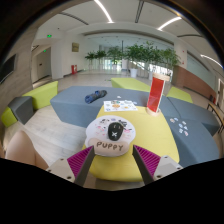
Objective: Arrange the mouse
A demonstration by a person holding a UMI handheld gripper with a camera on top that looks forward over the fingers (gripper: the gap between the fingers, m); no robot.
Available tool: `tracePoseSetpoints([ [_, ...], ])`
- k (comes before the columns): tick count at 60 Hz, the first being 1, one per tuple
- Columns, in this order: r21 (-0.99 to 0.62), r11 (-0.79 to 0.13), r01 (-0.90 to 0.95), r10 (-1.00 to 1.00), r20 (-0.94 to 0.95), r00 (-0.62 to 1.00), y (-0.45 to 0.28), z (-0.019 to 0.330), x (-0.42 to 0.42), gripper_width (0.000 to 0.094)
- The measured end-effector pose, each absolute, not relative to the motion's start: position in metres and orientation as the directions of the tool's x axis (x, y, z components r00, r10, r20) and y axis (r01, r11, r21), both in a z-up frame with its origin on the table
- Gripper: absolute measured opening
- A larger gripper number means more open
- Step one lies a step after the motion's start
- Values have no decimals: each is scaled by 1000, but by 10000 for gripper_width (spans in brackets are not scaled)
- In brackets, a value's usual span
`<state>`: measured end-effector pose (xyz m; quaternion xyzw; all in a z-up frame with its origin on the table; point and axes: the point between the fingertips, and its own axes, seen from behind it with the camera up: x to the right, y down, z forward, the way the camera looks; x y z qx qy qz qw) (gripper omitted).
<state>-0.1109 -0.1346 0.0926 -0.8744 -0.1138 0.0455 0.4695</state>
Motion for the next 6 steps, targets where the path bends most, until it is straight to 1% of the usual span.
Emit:
tracePoseSetpoints([
  [6,-836,-545,62,197,-56,979,-135,86,-103,837],
])
